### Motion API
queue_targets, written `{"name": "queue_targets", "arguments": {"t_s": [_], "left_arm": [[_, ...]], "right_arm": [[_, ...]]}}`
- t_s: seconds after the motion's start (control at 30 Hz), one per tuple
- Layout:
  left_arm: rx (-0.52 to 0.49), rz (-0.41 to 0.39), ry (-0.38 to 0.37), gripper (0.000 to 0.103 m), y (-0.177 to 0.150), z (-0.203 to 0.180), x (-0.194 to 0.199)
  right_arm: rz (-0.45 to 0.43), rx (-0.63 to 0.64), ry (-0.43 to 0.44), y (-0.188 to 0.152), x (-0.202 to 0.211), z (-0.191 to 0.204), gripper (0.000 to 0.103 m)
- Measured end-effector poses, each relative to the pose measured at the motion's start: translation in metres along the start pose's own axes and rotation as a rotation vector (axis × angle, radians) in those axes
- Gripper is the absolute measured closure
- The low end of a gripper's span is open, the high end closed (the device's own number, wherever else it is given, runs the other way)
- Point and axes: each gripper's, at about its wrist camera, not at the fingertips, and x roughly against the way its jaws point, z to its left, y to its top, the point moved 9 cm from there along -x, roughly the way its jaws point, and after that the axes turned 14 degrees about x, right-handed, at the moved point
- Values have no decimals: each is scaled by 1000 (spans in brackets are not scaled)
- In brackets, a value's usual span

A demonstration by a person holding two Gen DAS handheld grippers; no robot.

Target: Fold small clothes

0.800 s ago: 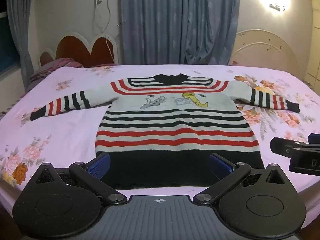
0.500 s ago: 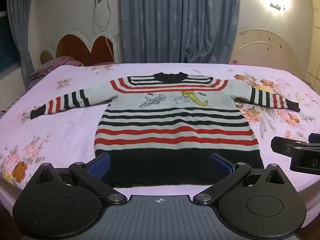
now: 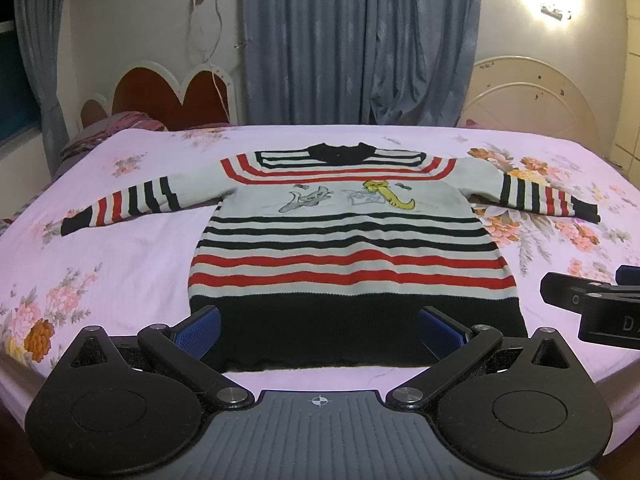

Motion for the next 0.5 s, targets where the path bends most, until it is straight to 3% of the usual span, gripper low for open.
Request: {"name": "queue_targets", "arguments": {"t_s": [0.5], "left_arm": [[-5, 2, -4, 0, -1, -1, -1]], "right_arm": [[0, -4, -2, 0, 1, -1, 1]]}}
